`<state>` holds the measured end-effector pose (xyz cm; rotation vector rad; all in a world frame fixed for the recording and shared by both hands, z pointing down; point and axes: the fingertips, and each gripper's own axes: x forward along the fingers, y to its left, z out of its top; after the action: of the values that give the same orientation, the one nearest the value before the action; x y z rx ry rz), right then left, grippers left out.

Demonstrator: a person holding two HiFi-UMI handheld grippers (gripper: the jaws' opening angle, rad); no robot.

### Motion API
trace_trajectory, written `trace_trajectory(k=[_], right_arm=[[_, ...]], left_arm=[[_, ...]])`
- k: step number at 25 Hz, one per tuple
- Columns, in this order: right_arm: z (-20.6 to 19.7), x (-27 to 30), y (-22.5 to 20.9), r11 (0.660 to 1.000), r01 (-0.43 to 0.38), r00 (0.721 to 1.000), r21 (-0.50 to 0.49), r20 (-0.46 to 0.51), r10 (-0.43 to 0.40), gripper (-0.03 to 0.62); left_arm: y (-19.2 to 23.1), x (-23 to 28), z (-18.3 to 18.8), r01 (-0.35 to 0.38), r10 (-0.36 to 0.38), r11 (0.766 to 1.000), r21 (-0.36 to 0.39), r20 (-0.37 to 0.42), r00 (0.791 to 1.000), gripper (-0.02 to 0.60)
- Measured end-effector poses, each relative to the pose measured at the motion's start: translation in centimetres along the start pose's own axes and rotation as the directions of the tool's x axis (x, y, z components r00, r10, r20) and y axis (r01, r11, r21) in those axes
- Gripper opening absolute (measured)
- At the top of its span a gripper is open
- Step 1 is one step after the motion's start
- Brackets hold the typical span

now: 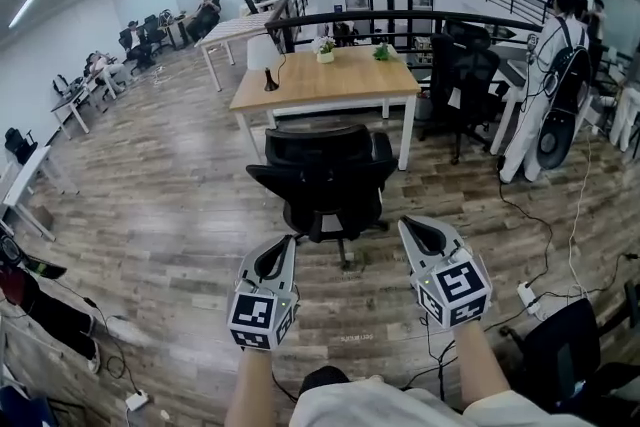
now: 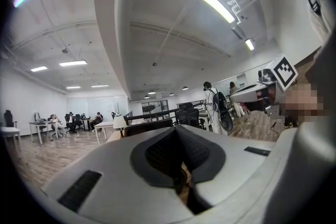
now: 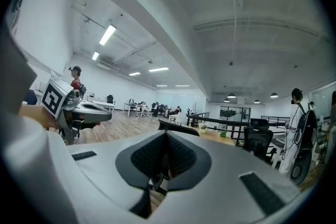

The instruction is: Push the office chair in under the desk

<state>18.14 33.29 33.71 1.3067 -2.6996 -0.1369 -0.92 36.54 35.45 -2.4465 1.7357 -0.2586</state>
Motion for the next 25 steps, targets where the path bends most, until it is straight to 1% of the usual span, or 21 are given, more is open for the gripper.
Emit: trace_trajectory(k=[5,8,10,12,15,18,22,25], right_arm=[[-0.4,0.1,-1.0,0.999,-0.03,1.0,0.017,0.005,0.03,0.015],[-0.2,0.9,-1.7,0.996,-0.056,0.998,0.063,0.027,0.055,0.015],[-0.4,1.6,-2.1,0.994,-0.068,0.997,0.084,0.032,0.066,0.015],[-0.6,2.7,-2.4,0.994,-0.075,0.997,0.076,0.03,0.073,0.015],[-1.0,5.2,-2.9,0.994,-0.089,0.996,0.058,0.018,0.088,0.014],[-0.8,8.0,-3.9,0.994,-0.099,0.995,0.055,0.009,0.099,0.015],[0.6,11.5,-5.3,0.995,-0.085,0.996,0.053,0.043,0.083,0.015],[0.9,13.7,-6.6,0.995,-0.077,0.996,0.069,0.058,0.073,0.015]], left_arm=[[0.4,0.4,-0.2,-0.031,0.031,0.999,-0.015,-0.004,1.0,0.02],[1.1,1.6,-0.1,-0.04,0.04,0.999,-0.028,-0.003,0.999,0.02],[1.5,2.5,-0.3,-0.033,0.033,0.999,-0.025,-0.005,0.999,0.02],[2.1,3.6,-0.6,-0.017,0.017,1.0,-0.022,0.005,1.0,0.02],[3.7,5.8,-0.9,0.006,-0.005,0.999,-0.04,0.034,0.999,0.02],[5.1,8.4,-1.3,0.016,-0.015,0.999,-0.033,0.03,0.999,0.02],[7.5,11.7,-0.8,0.025,-0.025,1.0,-0.018,0.047,0.999,0.02],[8.7,13.8,-0.8,0.037,-0.035,0.999,-0.031,0.062,0.997,0.02]])
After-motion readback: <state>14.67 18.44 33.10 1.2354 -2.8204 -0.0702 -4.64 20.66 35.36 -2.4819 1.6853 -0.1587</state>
